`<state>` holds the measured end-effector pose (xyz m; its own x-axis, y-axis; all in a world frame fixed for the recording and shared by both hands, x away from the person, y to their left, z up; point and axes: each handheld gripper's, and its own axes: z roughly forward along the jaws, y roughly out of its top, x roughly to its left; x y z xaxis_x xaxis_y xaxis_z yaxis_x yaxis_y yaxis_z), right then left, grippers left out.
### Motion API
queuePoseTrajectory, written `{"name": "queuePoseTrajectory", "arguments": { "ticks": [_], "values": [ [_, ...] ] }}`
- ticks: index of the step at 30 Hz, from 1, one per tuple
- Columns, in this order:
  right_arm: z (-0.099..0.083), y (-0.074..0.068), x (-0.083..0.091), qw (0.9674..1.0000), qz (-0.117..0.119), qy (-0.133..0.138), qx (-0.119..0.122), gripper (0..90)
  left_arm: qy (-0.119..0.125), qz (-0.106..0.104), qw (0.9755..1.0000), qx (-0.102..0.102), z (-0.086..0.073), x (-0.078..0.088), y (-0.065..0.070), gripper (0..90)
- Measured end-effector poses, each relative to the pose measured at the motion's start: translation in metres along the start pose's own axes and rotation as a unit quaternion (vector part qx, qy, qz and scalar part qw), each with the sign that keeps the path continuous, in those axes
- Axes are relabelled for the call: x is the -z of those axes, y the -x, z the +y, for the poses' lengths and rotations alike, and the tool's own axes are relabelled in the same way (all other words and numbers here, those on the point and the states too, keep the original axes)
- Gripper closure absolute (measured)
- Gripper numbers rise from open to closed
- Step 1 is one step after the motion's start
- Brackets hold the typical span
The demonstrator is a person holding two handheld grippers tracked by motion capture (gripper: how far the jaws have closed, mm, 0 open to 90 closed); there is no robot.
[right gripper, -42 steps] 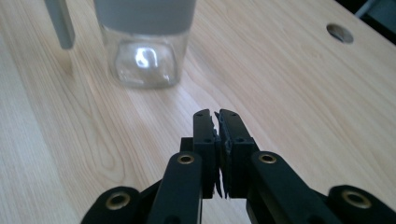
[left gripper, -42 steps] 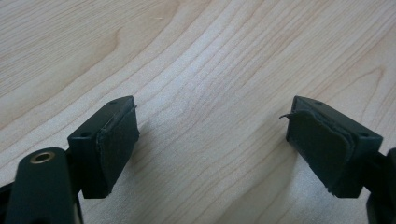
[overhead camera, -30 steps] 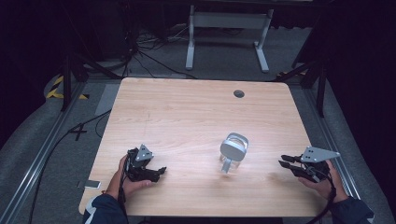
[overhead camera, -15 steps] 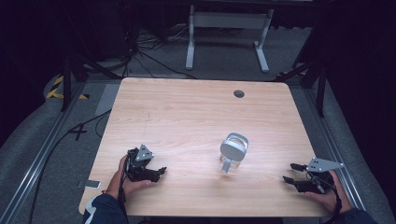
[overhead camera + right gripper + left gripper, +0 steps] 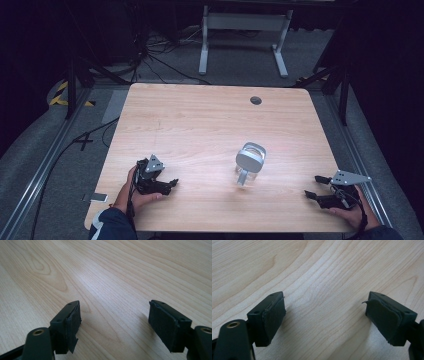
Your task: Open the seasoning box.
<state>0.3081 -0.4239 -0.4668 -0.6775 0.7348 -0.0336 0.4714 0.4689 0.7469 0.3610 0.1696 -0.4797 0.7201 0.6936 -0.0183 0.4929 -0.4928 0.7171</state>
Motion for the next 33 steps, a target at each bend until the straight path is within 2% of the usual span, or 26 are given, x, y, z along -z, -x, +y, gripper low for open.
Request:
{"name": "queuePoseTrajectory", "arguments": {
  "ticks": [1,2,6,7,9,10,12,13,33],
  "values": [
    [0.0000,0.0000,0.0000,1.0000,0.000,0.000,0.000,25.8,-0.007,0.000,1.0000,-0.006,0.0009,0.0010,-0.0008,16.2],
    [0.0000,-0.0001,0.0000,1.0000,0.000,0.000,0.000,25.8,-0.004,0.000,1.0000,0.000,0.0006,0.0002,0.0001,16.0],
    [-0.0001,-0.0003,0.0000,1.0000,-0.001,0.000,-0.001,25.7,-0.005,0.002,1.0000,0.001,0.0006,0.0003,0.0007,15.8],
    [-0.0001,-0.0003,0.0000,1.0000,-0.001,0.000,-0.001,25.7,-0.003,0.006,1.0000,-0.006,0.0008,0.0003,-0.0001,15.8],
    [0.0002,-0.0001,-0.0004,1.0000,0.000,0.000,0.000,25.1,-0.004,0.004,1.0000,0.002,0.0006,0.0003,0.0009,15.9],
    [0.0002,-0.0001,-0.0004,1.0000,0.000,0.000,0.000,25.1,-0.005,0.006,1.0000,-0.006,0.0009,0.0006,0.0000,15.9],
    [0.0004,0.0000,-0.0007,1.0000,0.000,0.000,0.001,24.9,-0.003,0.006,1.0000,-0.005,0.0008,0.0003,0.0001,15.8],
    [0.0004,-0.0001,-0.0007,1.0000,0.000,0.000,0.001,24.9,-0.003,0.003,1.0000,0.003,0.0005,-0.0001,0.0009,15.8],
    [0.0015,0.0000,-0.0019,1.0000,0.002,-0.001,0.001,24.0,-0.002,0.002,1.0000,0.001,0.0009,-0.0009,0.0004,15.2]
  ]
}}
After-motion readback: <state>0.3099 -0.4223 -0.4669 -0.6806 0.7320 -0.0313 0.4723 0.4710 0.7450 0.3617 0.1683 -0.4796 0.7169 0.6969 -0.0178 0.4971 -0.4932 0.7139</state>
